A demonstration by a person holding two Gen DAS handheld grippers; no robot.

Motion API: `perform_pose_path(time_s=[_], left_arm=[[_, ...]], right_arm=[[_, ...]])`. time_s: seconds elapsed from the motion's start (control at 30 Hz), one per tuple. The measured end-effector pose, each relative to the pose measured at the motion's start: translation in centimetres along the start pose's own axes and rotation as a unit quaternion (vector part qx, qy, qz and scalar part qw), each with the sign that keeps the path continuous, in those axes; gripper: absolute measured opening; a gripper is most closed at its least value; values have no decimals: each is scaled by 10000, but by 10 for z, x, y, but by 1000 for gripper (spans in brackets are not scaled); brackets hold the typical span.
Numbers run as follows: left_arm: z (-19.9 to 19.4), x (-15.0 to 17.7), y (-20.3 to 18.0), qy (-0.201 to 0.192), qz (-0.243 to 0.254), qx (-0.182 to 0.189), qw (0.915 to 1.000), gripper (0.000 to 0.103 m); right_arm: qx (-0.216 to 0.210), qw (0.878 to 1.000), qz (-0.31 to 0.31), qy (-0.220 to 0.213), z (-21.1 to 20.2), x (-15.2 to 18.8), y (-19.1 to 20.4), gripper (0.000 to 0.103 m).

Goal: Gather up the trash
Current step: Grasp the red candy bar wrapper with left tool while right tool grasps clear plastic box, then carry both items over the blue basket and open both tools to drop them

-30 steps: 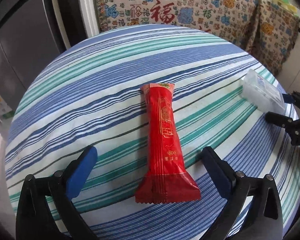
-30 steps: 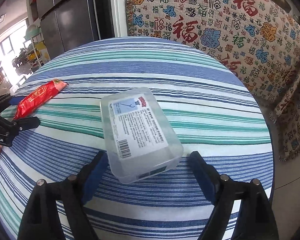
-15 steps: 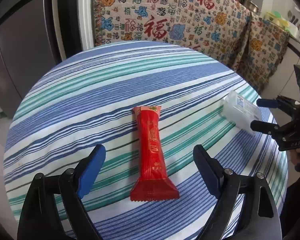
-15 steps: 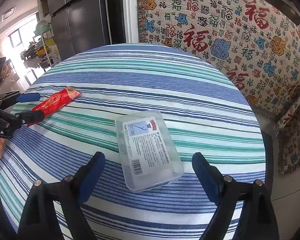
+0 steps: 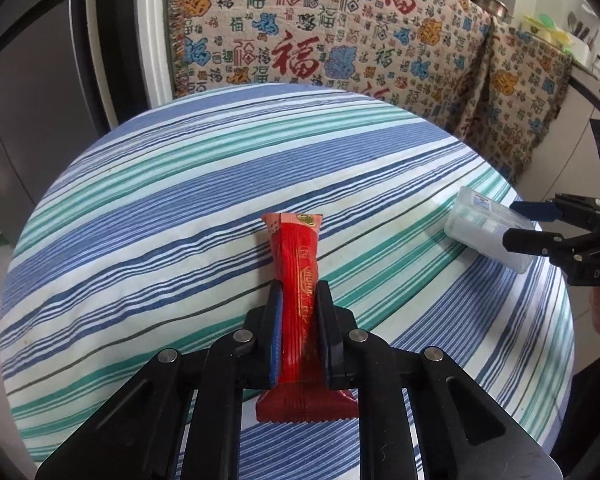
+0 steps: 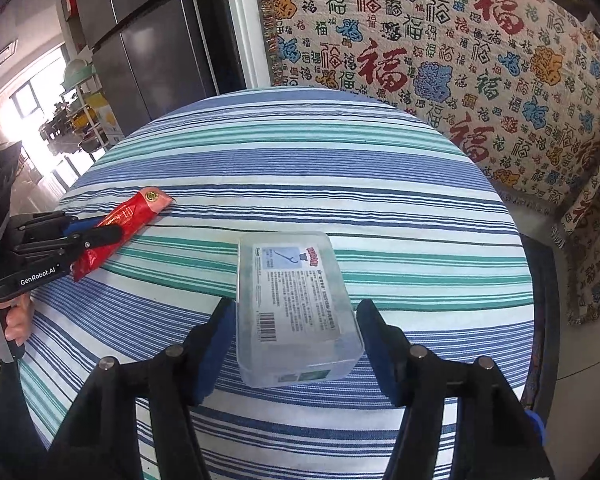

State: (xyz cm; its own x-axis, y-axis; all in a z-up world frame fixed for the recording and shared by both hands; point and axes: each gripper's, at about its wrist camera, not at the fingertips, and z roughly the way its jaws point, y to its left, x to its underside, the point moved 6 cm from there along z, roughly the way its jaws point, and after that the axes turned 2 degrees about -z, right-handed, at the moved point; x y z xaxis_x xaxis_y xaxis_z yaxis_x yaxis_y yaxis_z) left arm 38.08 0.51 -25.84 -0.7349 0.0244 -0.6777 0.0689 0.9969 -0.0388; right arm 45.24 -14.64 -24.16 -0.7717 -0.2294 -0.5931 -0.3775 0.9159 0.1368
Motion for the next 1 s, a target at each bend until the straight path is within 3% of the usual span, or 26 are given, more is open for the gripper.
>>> perform_pose_path(time_s=[0.17,0.27,0.47,0.77,1.0], left_arm=[[12,6,-7,248,82,3,9997,15],[17,9,-6,295,144,-131,9994,26],[18,6,-2,271,91,-146,9995,17],[-12,-9,-27,-228,286,-167,9992,16],[-26,-21,-89,-375,577,127,9975,16]], right_arm=[[204,9990,-257,306,10,10,0,63],[266,9985,-349,321,13,12,3,63],[229,9992,-208,253,13,5,2,62],[268,9994,136,-182,-31,6,-20,62],[600,9949,595,-560,-90,29,-63,62]])
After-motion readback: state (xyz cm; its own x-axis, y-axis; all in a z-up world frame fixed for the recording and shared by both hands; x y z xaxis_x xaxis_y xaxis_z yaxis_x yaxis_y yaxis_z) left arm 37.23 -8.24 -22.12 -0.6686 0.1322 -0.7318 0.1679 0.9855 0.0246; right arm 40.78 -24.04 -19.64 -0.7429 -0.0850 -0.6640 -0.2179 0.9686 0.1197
